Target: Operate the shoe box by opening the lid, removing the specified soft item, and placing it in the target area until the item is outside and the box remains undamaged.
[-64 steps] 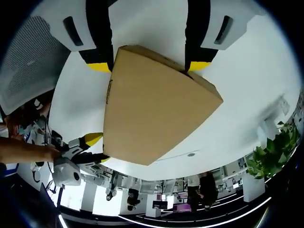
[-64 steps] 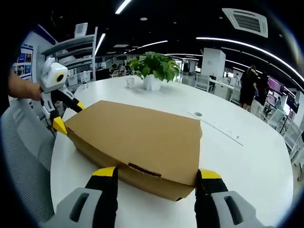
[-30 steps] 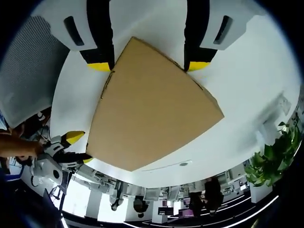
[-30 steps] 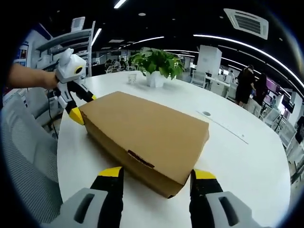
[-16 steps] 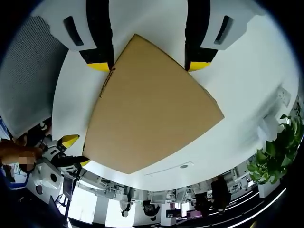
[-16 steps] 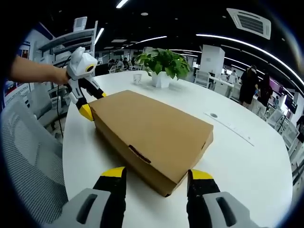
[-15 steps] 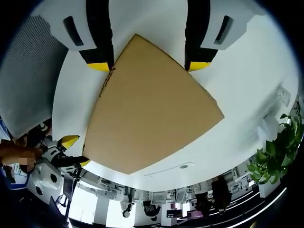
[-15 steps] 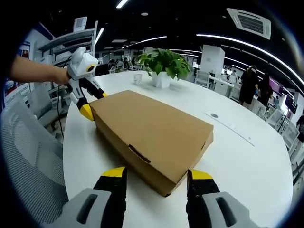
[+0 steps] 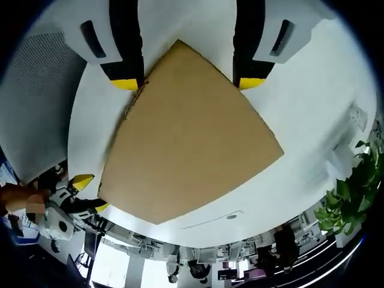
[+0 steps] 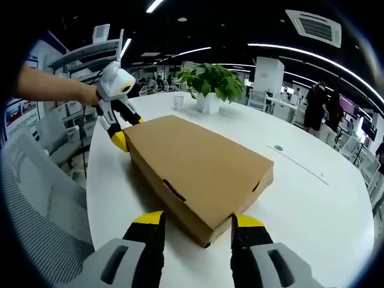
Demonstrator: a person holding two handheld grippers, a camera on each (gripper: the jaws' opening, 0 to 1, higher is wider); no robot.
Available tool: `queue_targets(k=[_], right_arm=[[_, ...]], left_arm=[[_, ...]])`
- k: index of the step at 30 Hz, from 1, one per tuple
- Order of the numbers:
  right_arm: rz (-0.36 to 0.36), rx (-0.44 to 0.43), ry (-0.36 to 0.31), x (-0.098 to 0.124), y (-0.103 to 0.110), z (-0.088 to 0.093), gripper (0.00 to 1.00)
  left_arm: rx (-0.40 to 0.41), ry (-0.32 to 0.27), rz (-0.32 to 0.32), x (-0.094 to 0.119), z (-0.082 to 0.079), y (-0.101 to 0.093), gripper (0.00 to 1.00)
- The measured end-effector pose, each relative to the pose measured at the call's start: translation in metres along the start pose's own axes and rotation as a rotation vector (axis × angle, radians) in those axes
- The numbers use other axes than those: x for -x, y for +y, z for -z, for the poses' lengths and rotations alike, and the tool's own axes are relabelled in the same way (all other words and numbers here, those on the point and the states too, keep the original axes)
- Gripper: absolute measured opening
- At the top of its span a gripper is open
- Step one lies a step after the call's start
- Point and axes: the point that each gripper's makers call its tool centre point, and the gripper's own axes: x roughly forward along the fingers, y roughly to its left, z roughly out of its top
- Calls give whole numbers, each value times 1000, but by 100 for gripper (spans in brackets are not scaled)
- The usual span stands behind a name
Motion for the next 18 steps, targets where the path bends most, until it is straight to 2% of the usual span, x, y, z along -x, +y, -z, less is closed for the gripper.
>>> queue_targets(k=[4, 7, 12, 18], right_arm=[[0, 10, -1, -2, 9, -1, 38], [4, -10, -4, -3, 10, -3, 35], [1, 14, -6, -6, 22, -5, 31], [27, -1, -14, -9, 22, -7, 29]], left_arm=[[4, -9, -15, 2, 3, 4, 62], [37, -18, -16, 5, 8, 8, 59], [82, -50, -38, 10, 17, 15, 56], [127, -79, -46, 13, 20, 15, 54]])
